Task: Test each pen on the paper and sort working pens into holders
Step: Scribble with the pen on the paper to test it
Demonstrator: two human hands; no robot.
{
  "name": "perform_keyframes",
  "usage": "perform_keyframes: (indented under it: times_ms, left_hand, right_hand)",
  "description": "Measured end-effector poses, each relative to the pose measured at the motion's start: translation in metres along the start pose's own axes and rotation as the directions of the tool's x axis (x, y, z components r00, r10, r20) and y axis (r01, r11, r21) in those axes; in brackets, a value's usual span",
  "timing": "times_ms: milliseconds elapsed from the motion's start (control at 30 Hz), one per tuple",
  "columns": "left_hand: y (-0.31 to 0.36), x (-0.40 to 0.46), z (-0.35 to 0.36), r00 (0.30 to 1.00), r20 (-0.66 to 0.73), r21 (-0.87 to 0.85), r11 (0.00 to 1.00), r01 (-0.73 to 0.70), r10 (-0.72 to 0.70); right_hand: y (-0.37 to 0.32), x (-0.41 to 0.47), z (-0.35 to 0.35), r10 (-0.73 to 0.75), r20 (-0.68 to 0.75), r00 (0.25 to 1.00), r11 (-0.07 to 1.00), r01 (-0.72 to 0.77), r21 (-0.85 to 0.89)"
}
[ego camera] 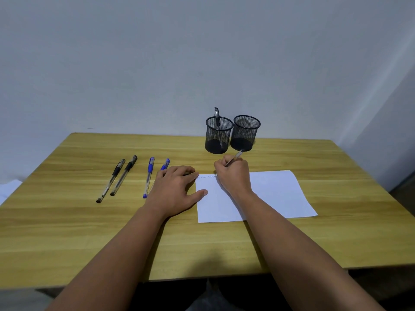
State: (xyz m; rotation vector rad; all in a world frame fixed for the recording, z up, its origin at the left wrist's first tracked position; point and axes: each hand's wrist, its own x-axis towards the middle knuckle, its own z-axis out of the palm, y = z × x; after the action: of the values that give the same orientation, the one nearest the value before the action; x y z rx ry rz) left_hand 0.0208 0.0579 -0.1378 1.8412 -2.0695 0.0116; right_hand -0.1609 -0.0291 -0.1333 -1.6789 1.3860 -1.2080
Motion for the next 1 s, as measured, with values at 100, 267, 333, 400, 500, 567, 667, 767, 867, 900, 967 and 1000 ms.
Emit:
perform_keyframes:
  times_ms: [100, 267, 333, 400, 500, 567, 667, 767, 867, 900, 967, 1000]
  left_hand:
    - [-0.001, -0.001, 0.001, 1.000, -0.010, -0.009, 1.000, -0.004, 0.004]
    - [-0.001, 0.000, 0.002, 1.000, -0.021, -0.008, 1.000, -0.005, 0.005]
    - [0.000, -0.002, 0.003, 1.000, -0.011, -0.015, 1.000, -0.008, 0.008]
    - [0.001, -0.003, 0.002, 1.000, -0.010, -0.011, 1.000, -0.010, 0.010]
    - [0.001, 0.000, -0.011, 0.999, -0.039, 0.000, 1.000, -0.009, 0.009]
    - [0.000, 0.001, -0.023, 0.998, -0.068, 0.006, 1.000, -0.004, 0.004]
    - [-0.003, 0.001, -0.021, 0.998, -0.055, 0.020, 1.000, -0.008, 0.009]
    - [0.001, -0.001, -0.015, 1.000, -0.023, 0.019, 1.000, -0.010, 0.010]
    - [0.004, -0.002, -0.007, 1.000, 0.003, -0.017, 1.000, -0.002, 0.002]
    - [0.004, -0.003, -0.006, 1.000, -0.030, -0.069, 0.998, 0.007, -0.009]
    - [0.002, -0.004, -0.009, 0.981, -0.184, -0.206, 0.978, 0.027, -0.066]
    - [0.000, -0.003, -0.013, 0.960, -0.259, -0.255, 0.966, 0.040, -0.109]
  right_hand:
    - [-0.002, -0.001, 0.000, -0.007, -0.019, 1.000, 1.000, 0.007, -0.021]
    - [-0.002, 0.000, 0.000, -0.006, -0.033, 0.999, 1.000, 0.006, 0.004]
    - [-0.004, -0.003, -0.002, 0.002, -0.031, 1.000, 1.000, -0.001, 0.014]
    - [-0.005, -0.005, -0.002, 0.007, -0.027, 1.000, 1.000, -0.007, 0.018]
    - [-0.020, -0.001, -0.003, 0.008, -0.028, 1.000, 0.999, -0.006, 0.047]
    - [-0.030, 0.003, -0.005, 0.016, -0.056, 0.998, 0.995, -0.010, 0.096]
    - [-0.032, 0.009, -0.007, 0.086, -0.096, 0.992, 0.976, -0.065, 0.208]
    - [-0.021, 0.009, -0.007, 0.167, -0.019, 0.986, 0.958, -0.158, 0.240]
    - [-0.018, 0.006, -0.009, 0.182, 0.078, 0.980, 0.946, -0.197, 0.259]
    - [-0.020, 0.005, -0.010, 0.184, 0.081, 0.980, 0.937, -0.200, 0.287]
    - [-0.028, 0.008, -0.014, 0.160, 0.039, 0.986, 0.911, -0.163, 0.378]
    - [-0.034, 0.009, -0.017, 0.146, 0.016, 0.989, 0.895, -0.139, 0.423]
